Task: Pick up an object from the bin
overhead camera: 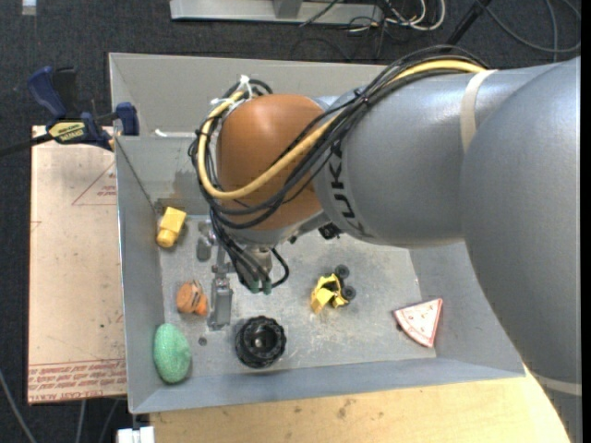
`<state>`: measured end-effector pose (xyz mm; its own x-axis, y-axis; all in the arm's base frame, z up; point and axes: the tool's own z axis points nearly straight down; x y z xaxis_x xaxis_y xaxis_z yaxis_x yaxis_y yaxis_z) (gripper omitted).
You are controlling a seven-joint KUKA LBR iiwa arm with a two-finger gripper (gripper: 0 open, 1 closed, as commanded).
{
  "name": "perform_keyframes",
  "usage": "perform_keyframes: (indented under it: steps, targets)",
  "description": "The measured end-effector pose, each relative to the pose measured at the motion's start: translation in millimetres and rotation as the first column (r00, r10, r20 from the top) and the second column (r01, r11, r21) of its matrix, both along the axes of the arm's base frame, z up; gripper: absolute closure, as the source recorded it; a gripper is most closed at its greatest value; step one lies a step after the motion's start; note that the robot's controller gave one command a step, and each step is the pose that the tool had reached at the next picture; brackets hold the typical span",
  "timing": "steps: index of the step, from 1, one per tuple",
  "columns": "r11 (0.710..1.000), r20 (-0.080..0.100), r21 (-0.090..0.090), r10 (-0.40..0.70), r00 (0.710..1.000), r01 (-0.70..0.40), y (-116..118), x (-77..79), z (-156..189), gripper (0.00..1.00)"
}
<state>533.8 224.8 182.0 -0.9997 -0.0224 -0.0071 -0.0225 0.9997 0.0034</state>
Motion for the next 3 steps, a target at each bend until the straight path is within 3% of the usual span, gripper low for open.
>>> perform_keyframes:
  steps: [1, 2, 3]
  targets:
    - [0.985, -0.008, -0.003, 0.174, 0.985, -0.174, 7, -14.0, -43, 0.0]
    - [0.961, -0.007, -0.002, 0.278, 0.961, -0.278, 6, -36.2, -60, 0.0]
    - [0.985, -0.007, -0.001, 0.174, 0.985, -0.174, 4, 4.5, -49, 0.0]
